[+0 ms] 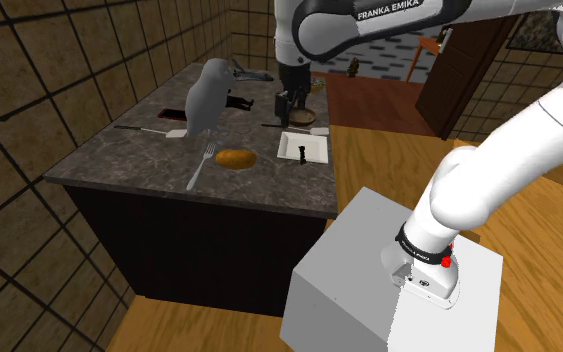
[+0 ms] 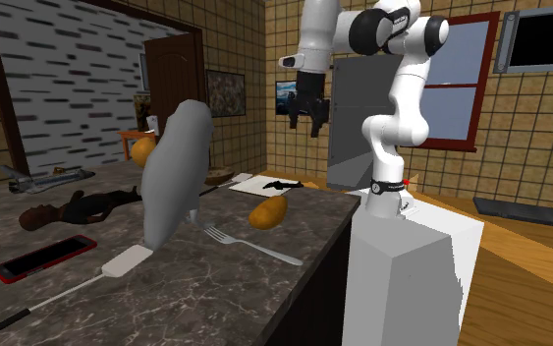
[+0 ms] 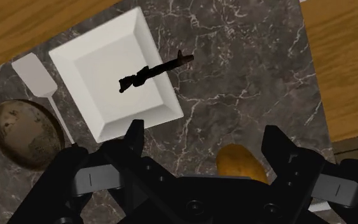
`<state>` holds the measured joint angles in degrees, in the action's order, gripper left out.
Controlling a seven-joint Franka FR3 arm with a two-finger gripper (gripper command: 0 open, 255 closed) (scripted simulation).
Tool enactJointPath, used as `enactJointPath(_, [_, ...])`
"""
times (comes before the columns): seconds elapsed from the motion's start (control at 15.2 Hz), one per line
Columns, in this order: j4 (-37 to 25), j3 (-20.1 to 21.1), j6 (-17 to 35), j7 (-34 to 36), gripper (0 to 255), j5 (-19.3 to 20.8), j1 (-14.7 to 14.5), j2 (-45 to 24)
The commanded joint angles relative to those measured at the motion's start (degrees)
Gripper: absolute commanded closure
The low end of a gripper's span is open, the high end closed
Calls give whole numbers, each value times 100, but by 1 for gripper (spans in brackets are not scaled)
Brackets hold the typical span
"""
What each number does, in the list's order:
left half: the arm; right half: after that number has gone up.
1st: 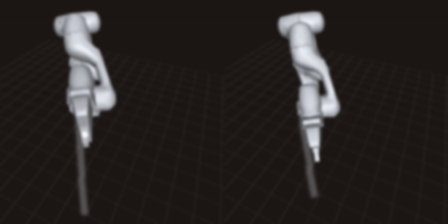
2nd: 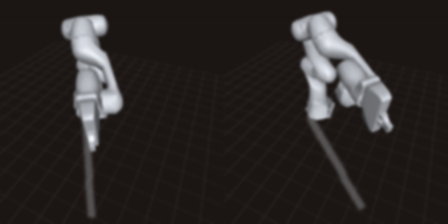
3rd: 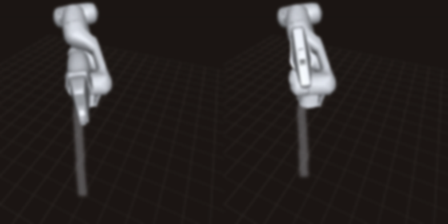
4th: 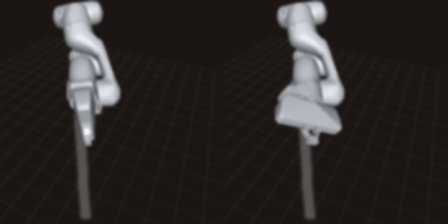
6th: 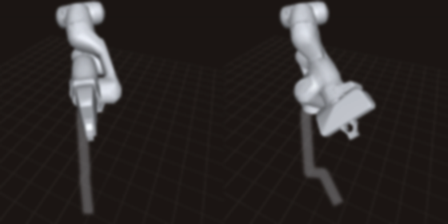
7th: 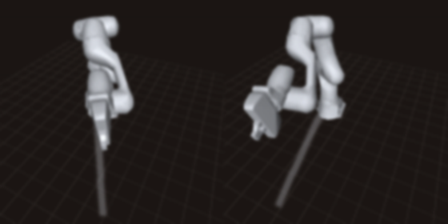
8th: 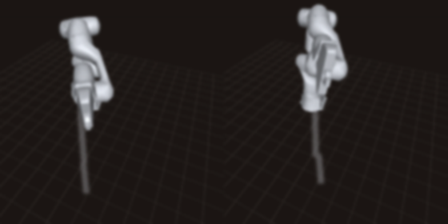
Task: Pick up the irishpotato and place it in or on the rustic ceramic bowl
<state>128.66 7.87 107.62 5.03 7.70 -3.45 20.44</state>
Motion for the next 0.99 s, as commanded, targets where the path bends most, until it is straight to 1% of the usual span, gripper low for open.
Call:
enactJointPath(0.0, [-230,163,184,93,0,229,-28,-471])
enactJointPath(0.26, [-747,458,384,337,0,765,-108,-1358])
enactJointPath(0.53, [-1353,674,448,605,0,1396,-253,-2271])
enactJointPath(0.92, [-2425,800,318,914,0,2381,-643,-3672])
